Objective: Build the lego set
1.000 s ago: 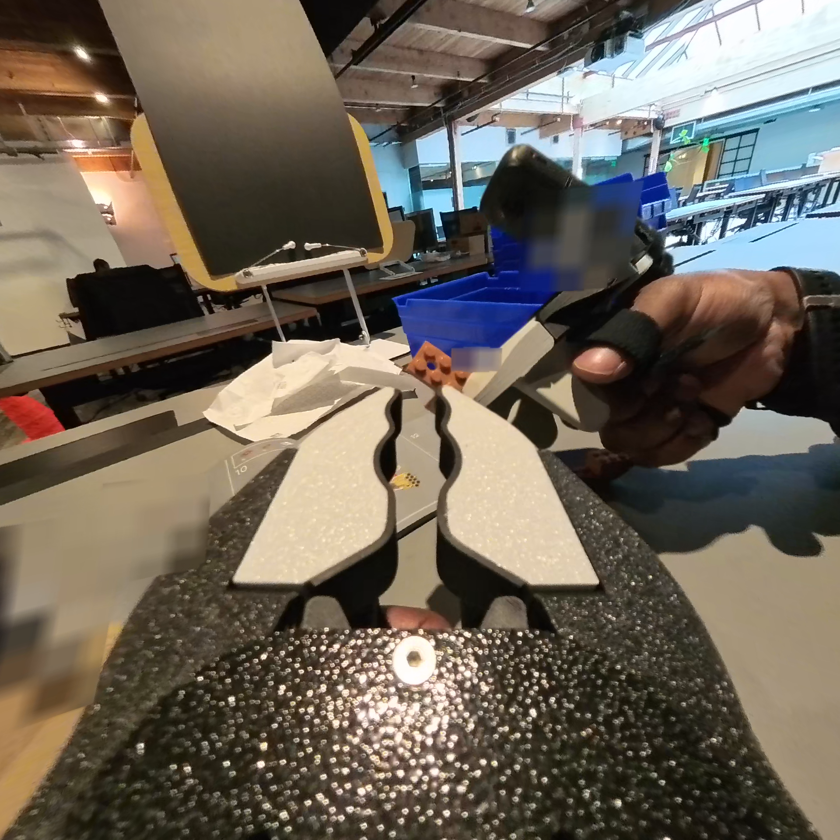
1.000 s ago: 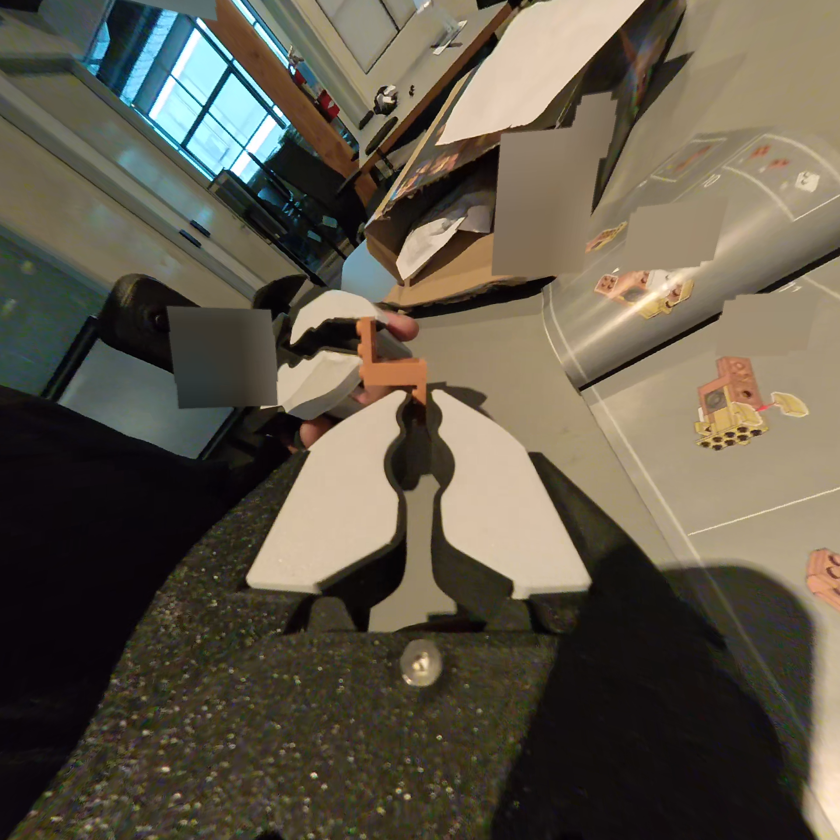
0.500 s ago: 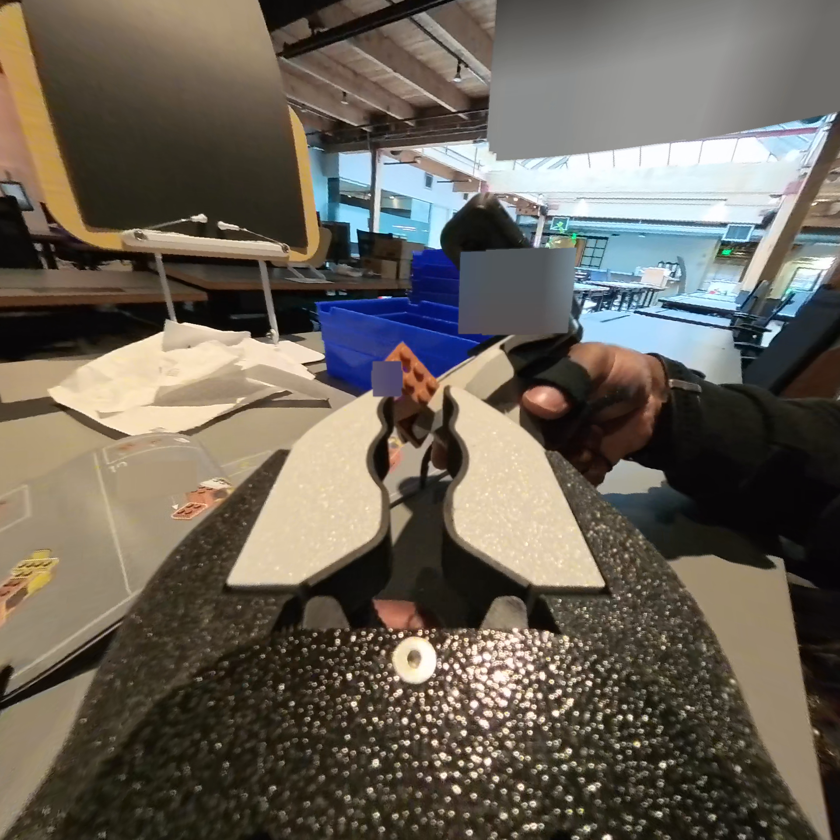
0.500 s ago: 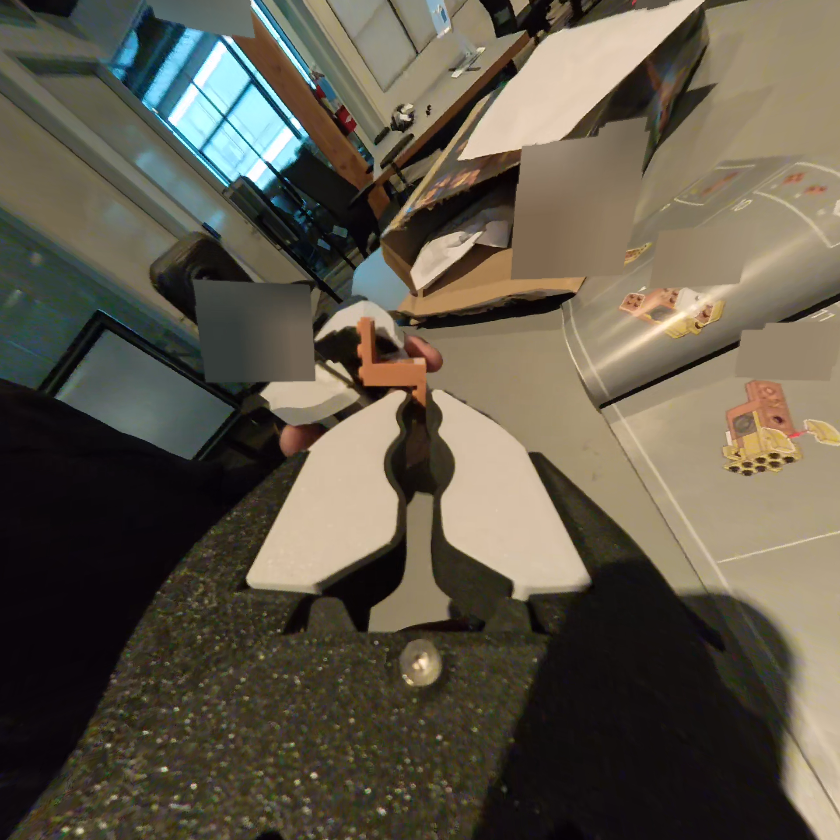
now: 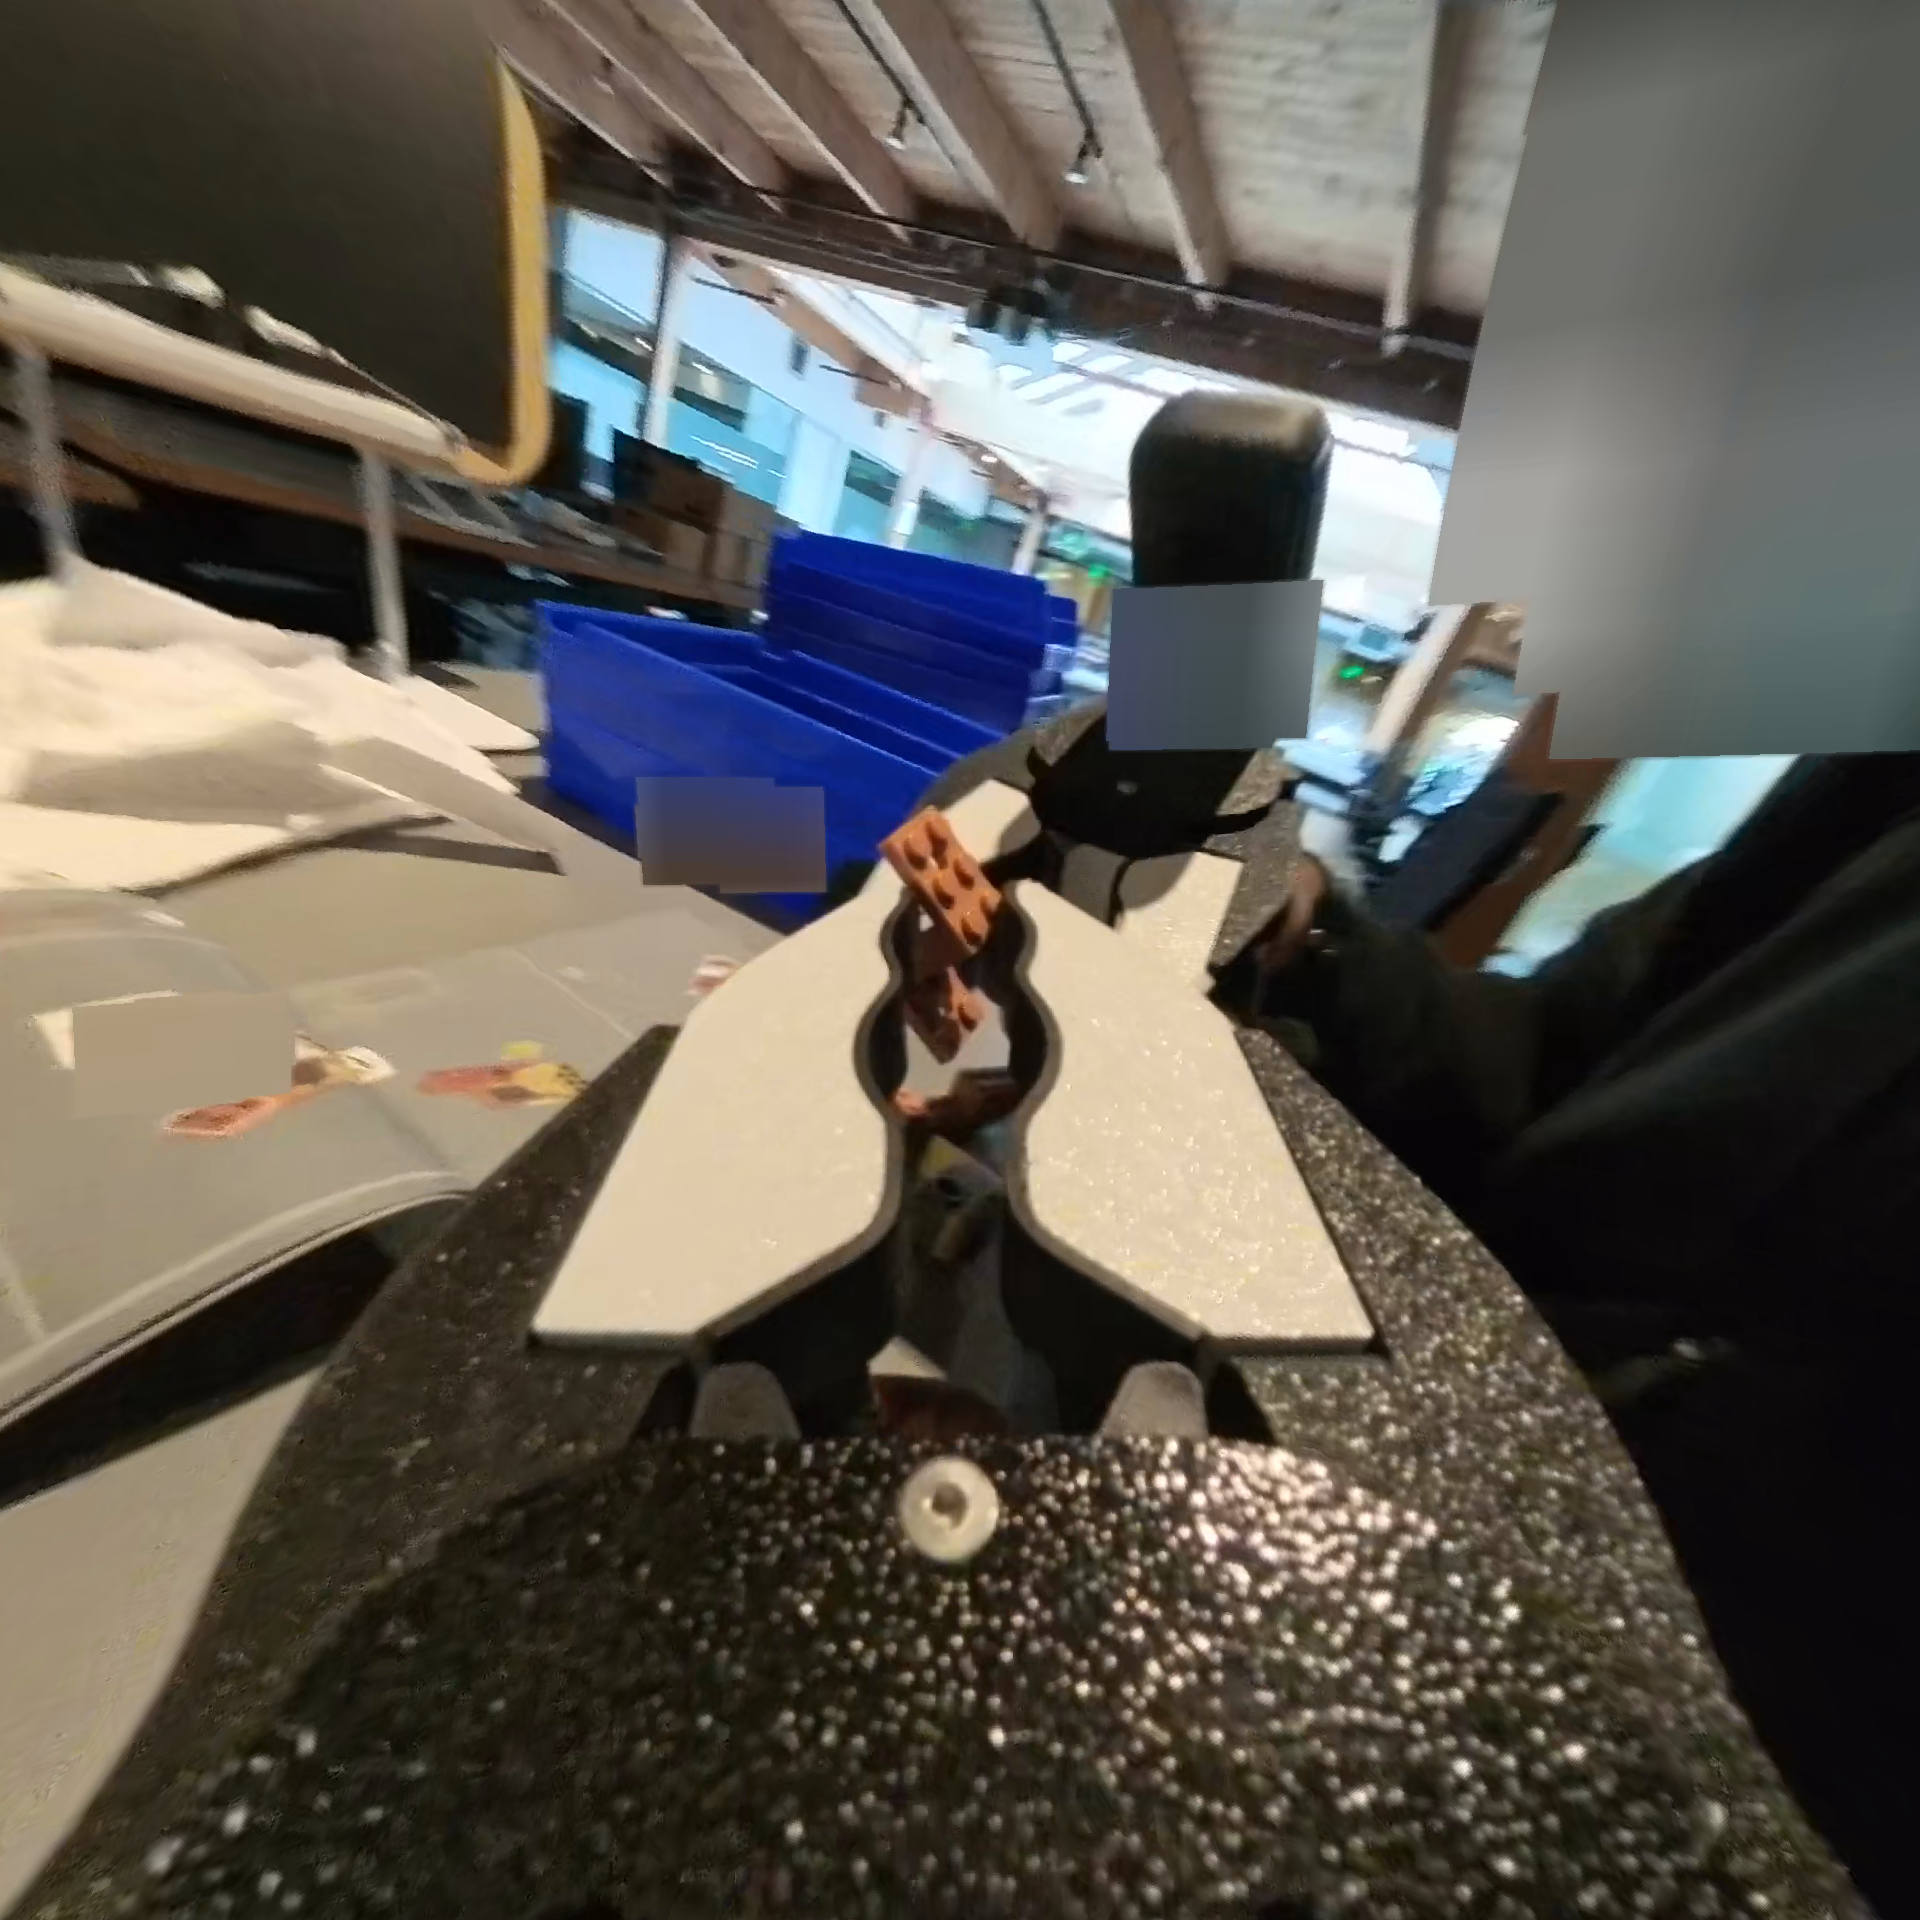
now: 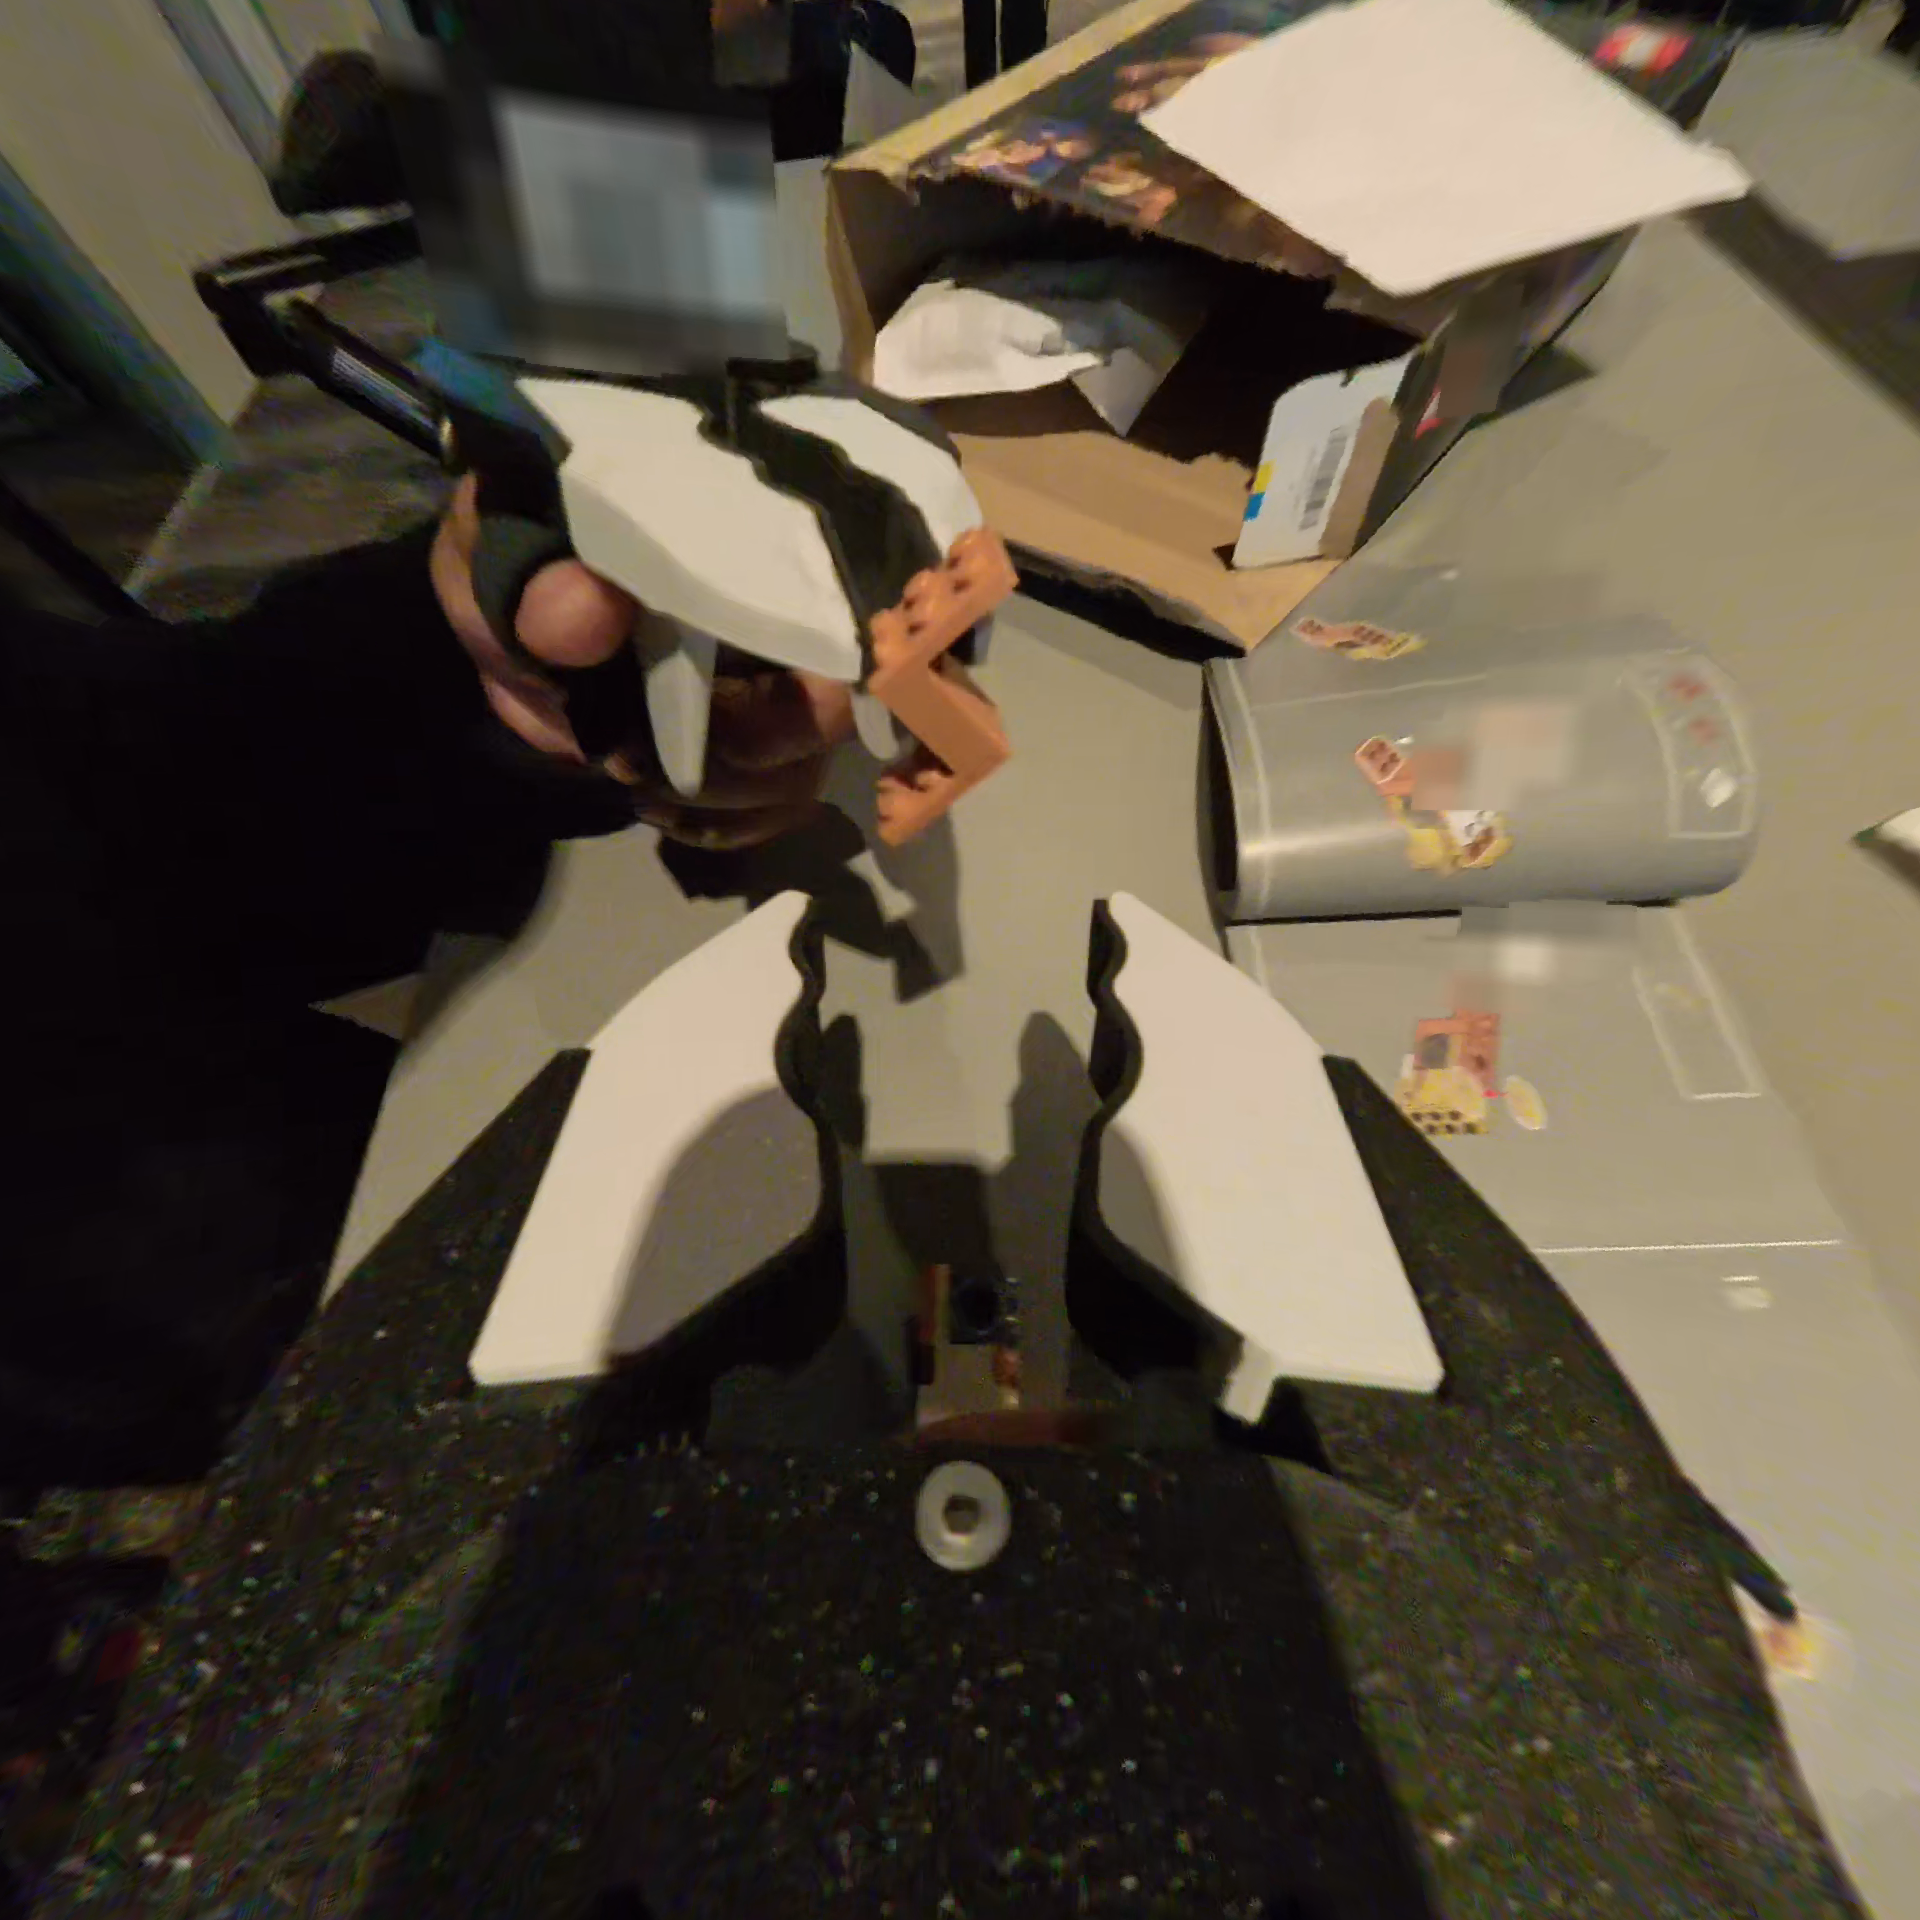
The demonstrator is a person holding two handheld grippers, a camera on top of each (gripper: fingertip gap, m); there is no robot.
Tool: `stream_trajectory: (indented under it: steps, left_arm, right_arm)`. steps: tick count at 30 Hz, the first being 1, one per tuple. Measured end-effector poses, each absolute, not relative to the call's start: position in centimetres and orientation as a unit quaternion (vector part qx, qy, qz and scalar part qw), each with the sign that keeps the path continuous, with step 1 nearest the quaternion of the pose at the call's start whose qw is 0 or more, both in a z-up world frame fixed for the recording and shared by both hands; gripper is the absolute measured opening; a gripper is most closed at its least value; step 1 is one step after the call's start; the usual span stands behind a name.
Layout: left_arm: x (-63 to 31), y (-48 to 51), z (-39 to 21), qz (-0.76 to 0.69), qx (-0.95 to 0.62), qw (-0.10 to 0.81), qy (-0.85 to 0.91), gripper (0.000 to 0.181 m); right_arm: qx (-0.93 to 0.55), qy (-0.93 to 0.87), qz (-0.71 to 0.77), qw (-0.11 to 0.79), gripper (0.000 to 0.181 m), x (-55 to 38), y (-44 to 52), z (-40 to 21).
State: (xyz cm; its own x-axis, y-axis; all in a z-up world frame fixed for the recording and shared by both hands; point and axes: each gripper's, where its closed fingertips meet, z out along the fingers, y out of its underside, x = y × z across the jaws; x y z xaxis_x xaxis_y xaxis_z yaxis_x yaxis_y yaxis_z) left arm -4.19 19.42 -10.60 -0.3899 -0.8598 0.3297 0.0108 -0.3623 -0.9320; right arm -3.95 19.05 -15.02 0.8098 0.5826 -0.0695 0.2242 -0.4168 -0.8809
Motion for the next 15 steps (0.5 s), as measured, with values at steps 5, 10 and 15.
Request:
stream_trajectory:
  steps: [5,10,15]
  left_arm:
    - [-5.5,19.0,-9.7,-0.763,-0.435,0.194,0.436,0.015]
    - [-5.6,17.5,-10.7,-0.769,-0.438,0.111,0.452,0.014]
    - [-5.4,16.4,-11.7,-0.747,-0.445,0.097,0.485,0.014]
  right_arm:
    - [-0.783,-0.256,0.208,0.528,0.042,-3.8,18.8,-12.7]
    - [-0.739,-0.267,0.268,0.558,0.026,-4.6,18.2,-10.7]
    - [-0.767,-0.202,0.363,0.489,0.014,-4.5,18.3,-10.7]
